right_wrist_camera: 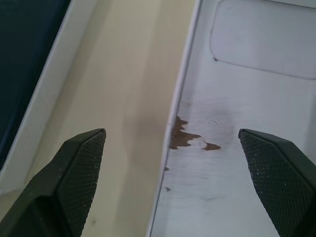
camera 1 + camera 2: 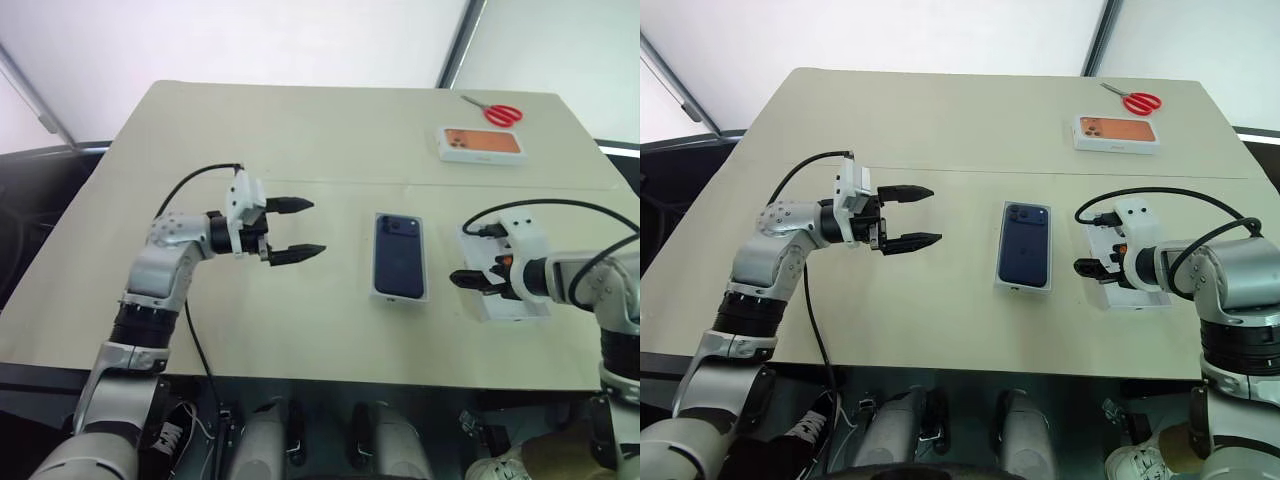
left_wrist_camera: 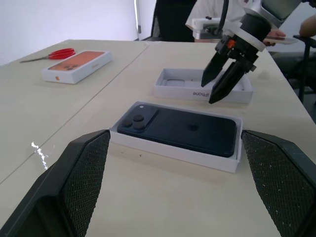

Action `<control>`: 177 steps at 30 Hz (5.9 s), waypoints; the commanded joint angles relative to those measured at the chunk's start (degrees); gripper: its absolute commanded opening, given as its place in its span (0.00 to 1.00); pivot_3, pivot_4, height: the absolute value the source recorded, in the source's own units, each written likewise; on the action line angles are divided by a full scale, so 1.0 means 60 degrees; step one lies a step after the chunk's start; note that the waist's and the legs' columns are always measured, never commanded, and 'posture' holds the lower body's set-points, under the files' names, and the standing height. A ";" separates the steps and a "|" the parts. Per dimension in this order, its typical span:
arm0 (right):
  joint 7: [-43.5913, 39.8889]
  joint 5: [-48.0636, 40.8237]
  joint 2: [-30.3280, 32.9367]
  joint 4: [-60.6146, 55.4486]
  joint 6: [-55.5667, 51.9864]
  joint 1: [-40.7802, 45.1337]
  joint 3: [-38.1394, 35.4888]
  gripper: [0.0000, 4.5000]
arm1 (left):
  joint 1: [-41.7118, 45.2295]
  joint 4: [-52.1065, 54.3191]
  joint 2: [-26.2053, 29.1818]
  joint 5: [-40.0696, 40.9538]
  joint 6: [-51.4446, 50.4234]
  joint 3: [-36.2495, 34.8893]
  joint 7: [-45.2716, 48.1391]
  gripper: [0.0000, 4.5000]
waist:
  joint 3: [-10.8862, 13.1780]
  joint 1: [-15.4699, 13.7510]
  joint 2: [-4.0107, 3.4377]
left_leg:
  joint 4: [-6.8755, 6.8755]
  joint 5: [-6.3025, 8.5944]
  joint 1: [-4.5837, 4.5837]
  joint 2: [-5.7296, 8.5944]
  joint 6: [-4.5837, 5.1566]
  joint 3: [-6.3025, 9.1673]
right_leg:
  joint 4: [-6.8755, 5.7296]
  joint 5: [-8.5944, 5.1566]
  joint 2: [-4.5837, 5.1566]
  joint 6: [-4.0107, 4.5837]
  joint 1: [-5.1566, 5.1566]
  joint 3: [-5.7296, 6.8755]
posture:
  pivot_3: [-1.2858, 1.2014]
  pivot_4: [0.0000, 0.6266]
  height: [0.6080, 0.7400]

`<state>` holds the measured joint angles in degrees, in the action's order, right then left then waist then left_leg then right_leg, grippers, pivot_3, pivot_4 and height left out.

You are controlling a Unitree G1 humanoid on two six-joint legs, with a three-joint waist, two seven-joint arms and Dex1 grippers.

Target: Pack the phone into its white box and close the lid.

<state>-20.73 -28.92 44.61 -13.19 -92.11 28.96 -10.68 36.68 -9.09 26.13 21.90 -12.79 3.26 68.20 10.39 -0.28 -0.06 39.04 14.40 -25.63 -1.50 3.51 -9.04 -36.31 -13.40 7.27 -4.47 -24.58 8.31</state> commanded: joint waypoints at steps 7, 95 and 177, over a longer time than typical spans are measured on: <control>0.1731 -0.1304 -0.0265 -0.0214 -0.0065 0.0029 -0.0110 0.59 | -0.0016 0.0403 -0.0037 0.0038 0.0121 -0.0097 -0.0457 1.00 | 0.0000 -0.0005 0.0000 | 0.0000 0.0000 0.0000 -0.0005 0.0003 0.0000 | 0.0000 0.0001 -0.0012 -0.0002 0.0001 -0.0003 | 0.52 0.24 0.98; -0.1155 -0.1595 0.2354 0.0723 0.9645 -0.1151 0.1685 0.84 | 0.0650 -0.2869 -0.4405 -0.0815 -0.0761 0.0889 -0.3844 0.00 | 0.0009 -0.0036 -0.0016 | 0.0010 0.0049 -0.0012 -0.0036 0.0090 -0.0024 | 0.0033 0.0004 -0.0072 -0.0012 -0.0007 -0.0032 | 0.52 0.24 0.98; -0.2697 0.4010 -0.1106 0.3510 1.1598 0.0862 0.2239 0.01 | 0.4154 -0.7824 -0.5065 -0.2037 0.0997 -0.0173 -0.4316 0.00 | 0.0009 -0.0041 -0.0011 | 0.0024 0.0009 -0.0003 -0.0026 0.0028 -0.0025 | 0.0023 0.0015 -0.0069 -0.0018 0.0013 -0.0007 | 0.52 0.24 0.98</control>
<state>-37.30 -5.81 38.28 7.12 -24.22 32.88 2.61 60.50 -54.45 -4.07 11.10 -9.55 1.51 42.24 10.44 -0.53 -0.12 39.18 14.45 -25.65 -1.65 3.68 -9.20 -36.18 -13.30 6.84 -4.58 -24.51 8.27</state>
